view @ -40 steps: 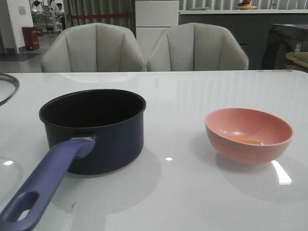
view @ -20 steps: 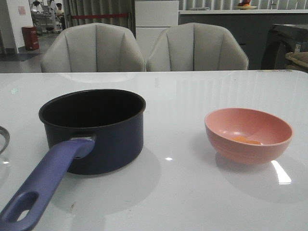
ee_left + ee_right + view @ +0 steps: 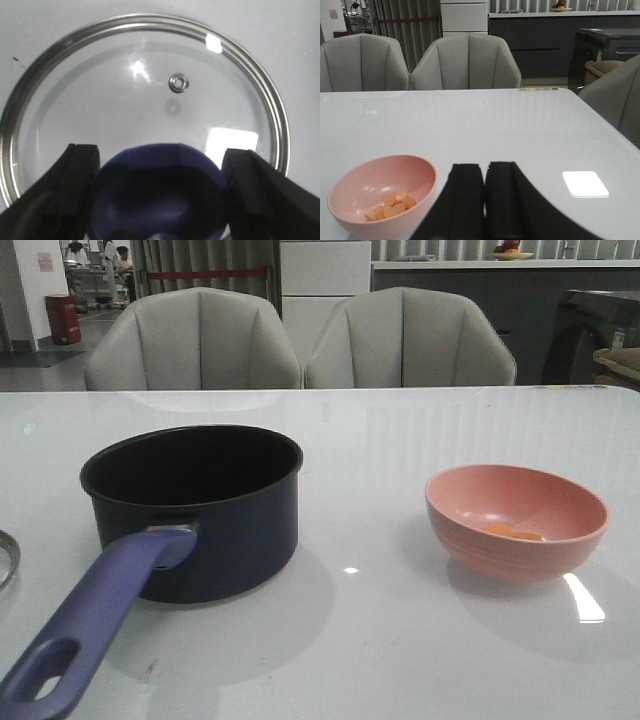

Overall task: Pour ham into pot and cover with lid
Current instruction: 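Set the glass lid down beside the saucepan with the left gripper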

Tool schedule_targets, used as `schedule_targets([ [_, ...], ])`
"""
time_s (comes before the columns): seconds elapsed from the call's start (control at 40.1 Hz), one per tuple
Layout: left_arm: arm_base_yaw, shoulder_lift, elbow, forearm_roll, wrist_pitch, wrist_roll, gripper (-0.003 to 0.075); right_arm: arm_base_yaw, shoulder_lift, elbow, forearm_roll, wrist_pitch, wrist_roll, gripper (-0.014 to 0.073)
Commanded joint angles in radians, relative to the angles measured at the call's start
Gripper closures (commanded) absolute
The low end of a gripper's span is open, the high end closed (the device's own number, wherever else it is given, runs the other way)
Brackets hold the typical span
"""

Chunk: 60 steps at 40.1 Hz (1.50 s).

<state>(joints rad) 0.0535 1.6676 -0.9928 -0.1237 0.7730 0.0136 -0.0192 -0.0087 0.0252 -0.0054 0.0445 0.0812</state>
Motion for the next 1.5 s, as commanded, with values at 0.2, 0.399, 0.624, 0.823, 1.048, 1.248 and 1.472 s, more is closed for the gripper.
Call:
schedule_targets([
  [0.2, -0.001, -0.039, -0.023, -0.012, -0.024, -0.003, 0.0489, -0.006, -0.02, 0.011, -0.009, -0.084, 0.001, 0.0428],
  [0.399, -0.001, -0.039, -0.023, -0.012, -0.022, -0.003, 0.0247, -0.006, -0.02, 0.011, -0.009, -0.084, 0.001, 0.0428],
  [0.624, -0.001, -0.039, -0.023, 0.014, -0.006, -0.001, 0.0135, -0.006, -0.02, 0.011, -0.009, -0.084, 0.001, 0.0428],
  [0.823, -0.001, -0.047, -0.038, 0.002, 0.011, -0.001, 0.0136, -0.006, -0.02, 0.011, -0.009, -0.084, 0.001, 0.0428],
  [1.048, -0.001, -0.136, -0.027, 0.002, 0.019, -0.001, 0.0136, -0.006, -0.02, 0.011, -0.009, -0.084, 0.001, 0.0428],
  [1.248, -0.001, -0.322, 0.047, -0.015, -0.041, -0.001, 0.0136, -0.006, -0.02, 0.011, -0.009, -0.084, 0.001, 0.0428],
  [1.472, -0.024, -0.603, 0.157, -0.035, -0.167, -0.001, 0.0136, -0.006, -0.02, 0.011, -0.009, -0.084, 0.001, 0.0428],
])
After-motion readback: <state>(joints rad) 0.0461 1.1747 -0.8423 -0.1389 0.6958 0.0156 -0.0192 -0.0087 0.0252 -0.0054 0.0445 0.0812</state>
